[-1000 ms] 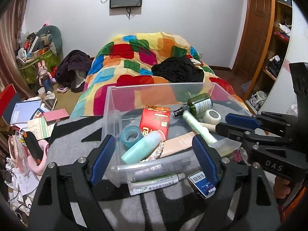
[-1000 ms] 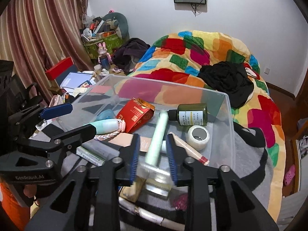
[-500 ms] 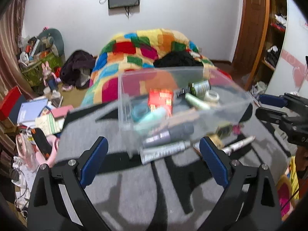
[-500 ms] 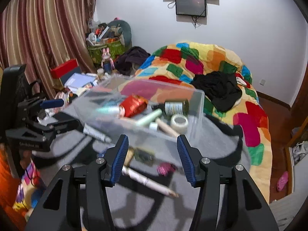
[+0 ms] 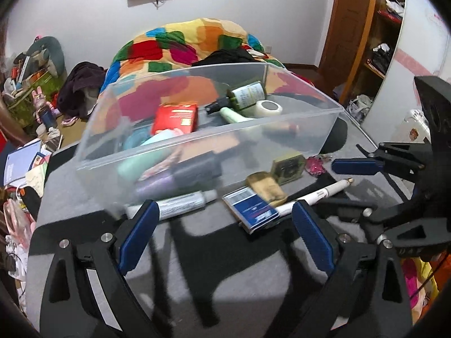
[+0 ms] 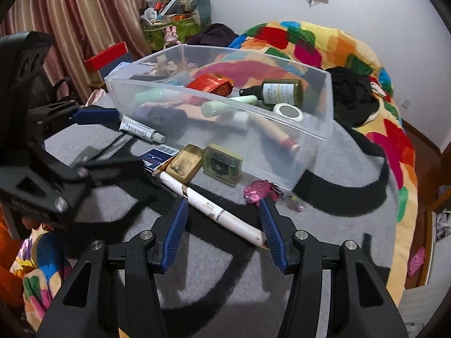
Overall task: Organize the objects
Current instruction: 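Grasp the blue card packet with the left tool while the right tool grasps the white pen, then carry the blue packet and white pen into the box and open both tools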
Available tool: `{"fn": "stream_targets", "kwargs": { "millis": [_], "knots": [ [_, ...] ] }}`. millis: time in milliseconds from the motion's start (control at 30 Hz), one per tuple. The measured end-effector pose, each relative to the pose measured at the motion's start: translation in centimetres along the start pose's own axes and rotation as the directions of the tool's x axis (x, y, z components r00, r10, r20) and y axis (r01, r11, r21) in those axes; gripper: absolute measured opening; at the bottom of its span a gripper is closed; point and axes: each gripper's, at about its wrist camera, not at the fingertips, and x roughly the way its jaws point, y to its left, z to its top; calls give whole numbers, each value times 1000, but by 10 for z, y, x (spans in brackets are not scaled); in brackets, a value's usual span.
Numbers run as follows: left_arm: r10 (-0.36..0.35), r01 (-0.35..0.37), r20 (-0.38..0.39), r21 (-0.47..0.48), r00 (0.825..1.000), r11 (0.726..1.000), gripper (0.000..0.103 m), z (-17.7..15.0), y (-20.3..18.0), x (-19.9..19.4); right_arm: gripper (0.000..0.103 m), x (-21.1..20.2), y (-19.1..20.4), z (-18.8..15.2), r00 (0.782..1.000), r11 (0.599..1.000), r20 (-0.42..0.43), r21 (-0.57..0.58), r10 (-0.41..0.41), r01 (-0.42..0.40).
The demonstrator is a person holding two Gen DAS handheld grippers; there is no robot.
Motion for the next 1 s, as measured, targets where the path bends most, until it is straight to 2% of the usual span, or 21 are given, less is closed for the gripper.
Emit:
{"fn": "stream_targets", "kwargs": {
  "millis": [133, 167, 267, 333, 400, 533, 633, 700, 733, 900, 1000],
  "knots": [
    [-11, 12, -50, 3, 999, 1000, 71, 3, -3, 14, 49, 8, 1, -3, 999, 999, -34, -12, 35, -36],
    [-14, 14, -62, -3, 998, 1000, 69, 2, -2, 16, 49, 9, 3, -5, 999, 999, -35, -25, 27, -28],
    [-37, 35, -68, -26, 997, 999, 58, 0, 3, 17, 38, 5, 6, -7, 1000, 999, -24, -43, 17, -18],
    [-56, 53, -68, -52, 996, 997, 40, 0, 8, 16, 29, 3, 5, -8, 1000, 999, -22, -38, 23, -24],
    [-86, 81, -71, -71, 994, 994, 30, -1, 12, 16, 26, 1, 4, -9, 999, 999, -20, -31, 38, -38],
    [-72, 69, -54, -54, 996, 996, 27, -5, 11, 9, 18, -4, 13, -12, 998, 996, -25, -63, 57, -59],
    [-75, 73, -54, -45, 996, 996, 25, -11, 13, 2, 13, -9, 21, -15, 993, 989, -43, -96, 110, -114],
    [-76, 73, -57, -41, 996, 996, 24, -18, 16, -3, 13, -12, 28, -19, 988, 981, -62, -121, 143, -150],
    [-79, 77, -58, -39, 995, 996, 18, -22, 18, -6, 13, -13, 30, -20, 987, 980, -68, -132, 144, -152],
    [-70, 69, -36, -27, 997, 997, 14, -36, 25, -28, 13, -13, 38, -19, 990, 979, -62, -153, 124, -133],
    [-61, 61, -36, -1, 997, 998, 14, -42, 24, -35, 16, -7, 39, -13, 993, 983, -63, -145, 102, -110]
  ]
}}
